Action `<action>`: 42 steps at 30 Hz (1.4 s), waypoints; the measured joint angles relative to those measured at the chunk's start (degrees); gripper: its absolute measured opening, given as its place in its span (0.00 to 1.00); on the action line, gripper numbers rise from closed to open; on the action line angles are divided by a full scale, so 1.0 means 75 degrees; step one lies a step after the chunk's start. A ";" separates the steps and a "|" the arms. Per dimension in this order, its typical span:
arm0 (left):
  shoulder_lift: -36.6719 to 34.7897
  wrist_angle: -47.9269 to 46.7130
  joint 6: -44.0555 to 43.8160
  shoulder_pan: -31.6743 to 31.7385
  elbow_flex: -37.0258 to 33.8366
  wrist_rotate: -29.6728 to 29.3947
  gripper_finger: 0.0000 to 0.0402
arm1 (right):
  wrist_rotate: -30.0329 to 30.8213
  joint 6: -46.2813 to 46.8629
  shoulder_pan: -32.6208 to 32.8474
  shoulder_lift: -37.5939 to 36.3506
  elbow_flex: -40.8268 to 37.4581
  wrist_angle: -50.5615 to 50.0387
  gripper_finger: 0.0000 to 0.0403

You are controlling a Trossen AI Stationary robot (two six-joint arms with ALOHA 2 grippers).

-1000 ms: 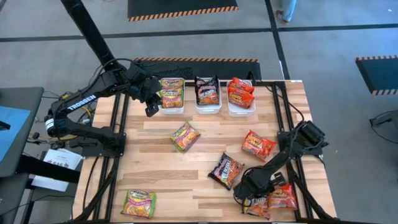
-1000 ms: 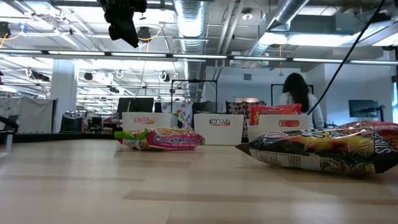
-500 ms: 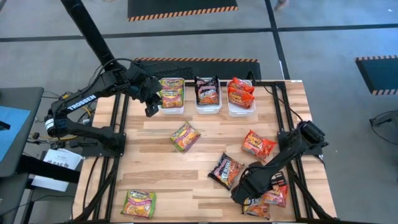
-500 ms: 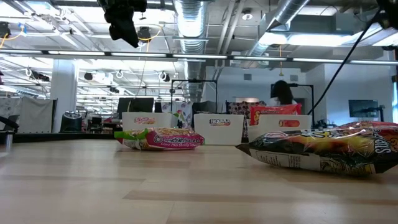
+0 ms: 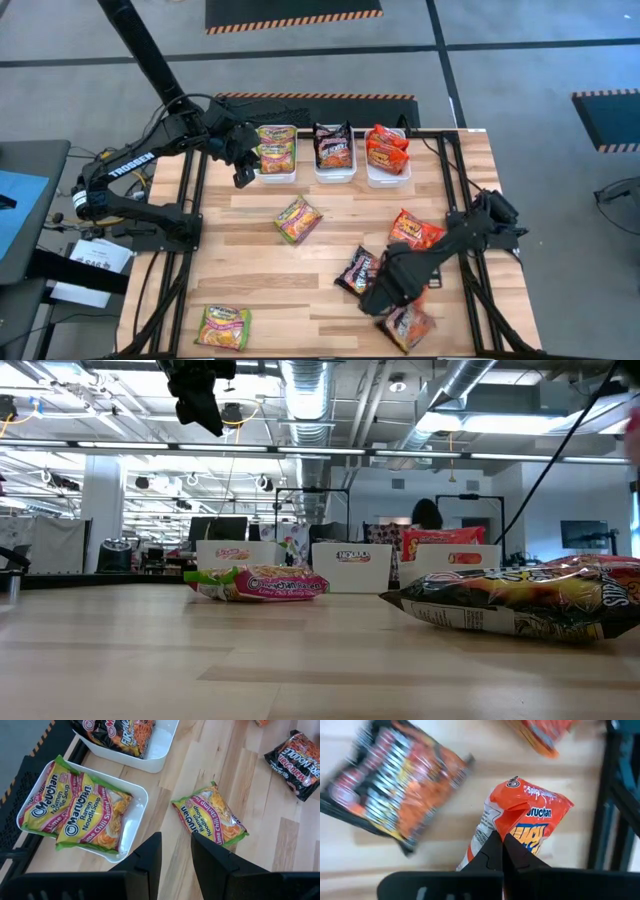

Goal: Sort Maruchan noodles
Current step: Put the orange noodle pack into the right white bin

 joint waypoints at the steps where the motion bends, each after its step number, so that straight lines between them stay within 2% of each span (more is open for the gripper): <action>1: 0.0000 0.0000 0.0011 0.0000 0.0000 0.0000 0.23 | 0.0158 -0.0100 -0.0106 0.0000 0.0032 -0.0005 0.01; 11: 0.0000 0.0000 0.0318 0.0000 0.0000 0.0000 0.23 | 0.1143 -0.1417 -0.1320 0.0000 0.0085 -0.0009 0.01; 25: 0.0000 0.0000 0.0318 0.0000 0.0000 0.0000 0.23 | 0.2707 -0.4322 -0.2928 0.0000 0.1195 -0.0004 0.01; 35: 0.0000 0.0000 0.0321 -0.0001 0.0000 0.0000 0.23 | 0.4062 -0.7186 -0.4461 0.0000 0.2080 -0.0001 0.01; 42: 0.0000 0.0000 0.0321 0.0000 0.0000 -0.0003 0.23 | 0.4514 -0.7937 -0.5416 0.0001 0.2225 -0.0005 0.01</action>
